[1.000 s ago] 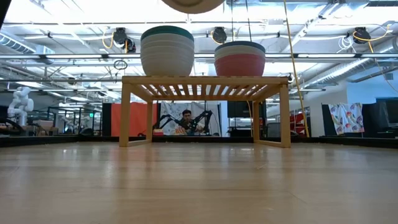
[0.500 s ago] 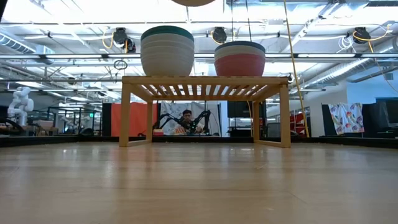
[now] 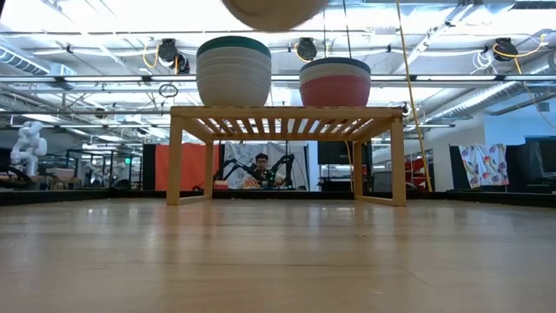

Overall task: Place and stack bowls onto a shelf
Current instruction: Stack the white bowl on top of the blue bowl on the shelf

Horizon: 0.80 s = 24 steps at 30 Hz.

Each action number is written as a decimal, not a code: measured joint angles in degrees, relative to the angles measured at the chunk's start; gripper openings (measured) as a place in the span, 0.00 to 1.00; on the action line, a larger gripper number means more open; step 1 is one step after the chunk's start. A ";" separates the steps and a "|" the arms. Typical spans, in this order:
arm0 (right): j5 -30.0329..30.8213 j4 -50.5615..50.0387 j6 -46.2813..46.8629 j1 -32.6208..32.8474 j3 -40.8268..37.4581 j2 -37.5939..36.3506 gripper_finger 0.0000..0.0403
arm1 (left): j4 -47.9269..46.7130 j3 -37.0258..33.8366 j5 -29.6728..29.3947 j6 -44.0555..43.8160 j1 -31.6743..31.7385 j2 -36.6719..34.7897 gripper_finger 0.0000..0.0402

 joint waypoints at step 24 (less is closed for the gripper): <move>25.67 -1.65 9.09 -12.18 0.24 -14.89 0.00 | -1.89 -0.11 -20.50 -6.74 -0.09 -10.74 0.14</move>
